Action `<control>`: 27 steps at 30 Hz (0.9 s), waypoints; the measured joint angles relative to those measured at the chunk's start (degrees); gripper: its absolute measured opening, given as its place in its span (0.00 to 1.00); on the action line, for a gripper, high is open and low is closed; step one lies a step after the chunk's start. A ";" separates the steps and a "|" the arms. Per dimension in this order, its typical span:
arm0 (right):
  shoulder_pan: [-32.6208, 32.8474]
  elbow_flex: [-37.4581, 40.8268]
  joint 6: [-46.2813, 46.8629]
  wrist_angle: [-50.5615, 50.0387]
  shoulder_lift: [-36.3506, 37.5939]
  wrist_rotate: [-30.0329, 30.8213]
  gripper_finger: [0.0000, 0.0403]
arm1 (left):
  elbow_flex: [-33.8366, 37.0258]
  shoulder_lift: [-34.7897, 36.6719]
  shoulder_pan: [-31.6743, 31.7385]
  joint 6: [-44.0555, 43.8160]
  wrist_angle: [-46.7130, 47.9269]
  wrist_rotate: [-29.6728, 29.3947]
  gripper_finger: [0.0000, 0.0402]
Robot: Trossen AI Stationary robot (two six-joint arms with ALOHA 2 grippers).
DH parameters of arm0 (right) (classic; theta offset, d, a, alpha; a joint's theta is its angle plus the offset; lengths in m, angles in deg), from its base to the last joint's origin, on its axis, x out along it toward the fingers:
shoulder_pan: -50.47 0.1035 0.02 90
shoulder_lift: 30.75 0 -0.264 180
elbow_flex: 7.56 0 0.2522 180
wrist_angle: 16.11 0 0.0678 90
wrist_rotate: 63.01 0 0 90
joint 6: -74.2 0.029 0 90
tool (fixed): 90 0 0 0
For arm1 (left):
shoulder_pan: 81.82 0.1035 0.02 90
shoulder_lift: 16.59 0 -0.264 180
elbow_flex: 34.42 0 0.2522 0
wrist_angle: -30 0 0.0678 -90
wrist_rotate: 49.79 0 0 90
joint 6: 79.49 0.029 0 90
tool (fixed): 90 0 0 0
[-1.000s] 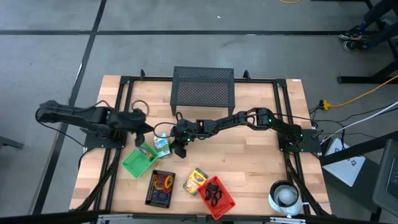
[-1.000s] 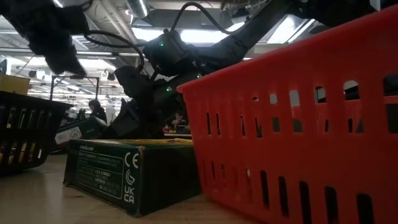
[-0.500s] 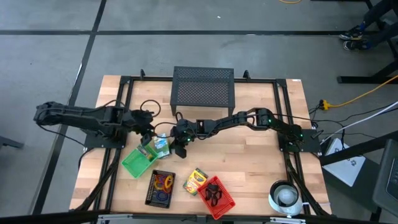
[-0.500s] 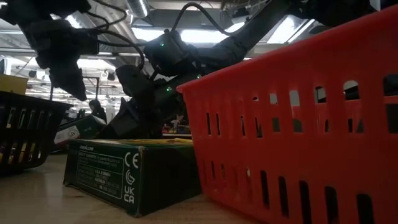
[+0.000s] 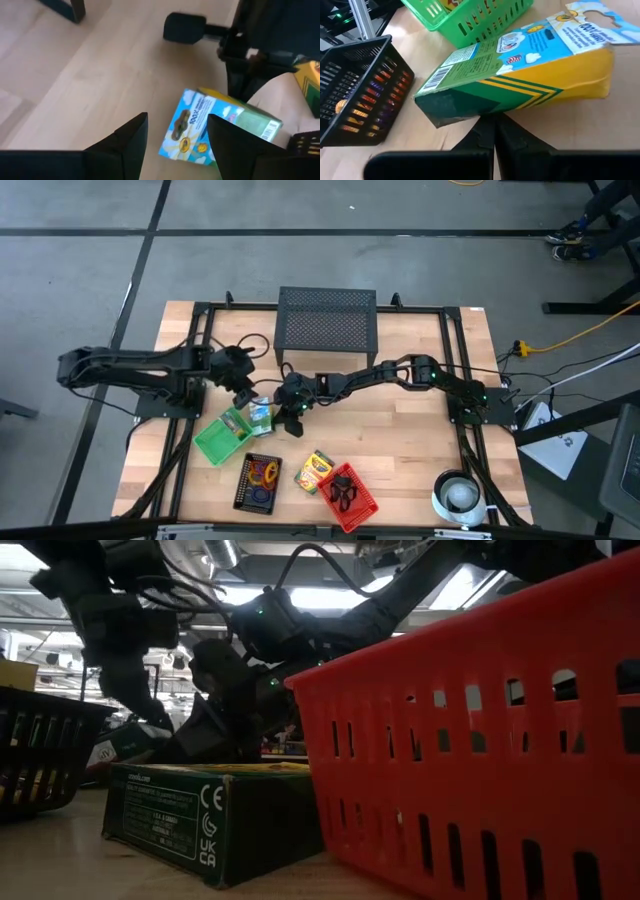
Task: Pick & Place Office Desk Supplies
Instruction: Put the yellow crayon box into the green bin
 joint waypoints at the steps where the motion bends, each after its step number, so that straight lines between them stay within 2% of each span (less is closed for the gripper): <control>1: 0.00 -0.02 0.01 0.00 0.00 -0.03 0.00 | 0.00 -1.02 0.52 0.49 -0.39 1.02 0.50; 10: 0.04 -0.07 -0.10 0.00 0.00 -0.82 0.00 | 0.00 -7.97 3.99 6.33 -4.97 13.21 0.49; 23: 0.09 -0.09 -0.19 0.14 0.00 -1.31 0.00 | 0.00 -17.69 10.33 17.44 -6.25 14.41 0.49; 27: 0.09 -0.09 -0.32 0.13 0.00 -1.31 0.00 | 0.00 -20.27 12.13 20.12 -6.29 22.11 0.47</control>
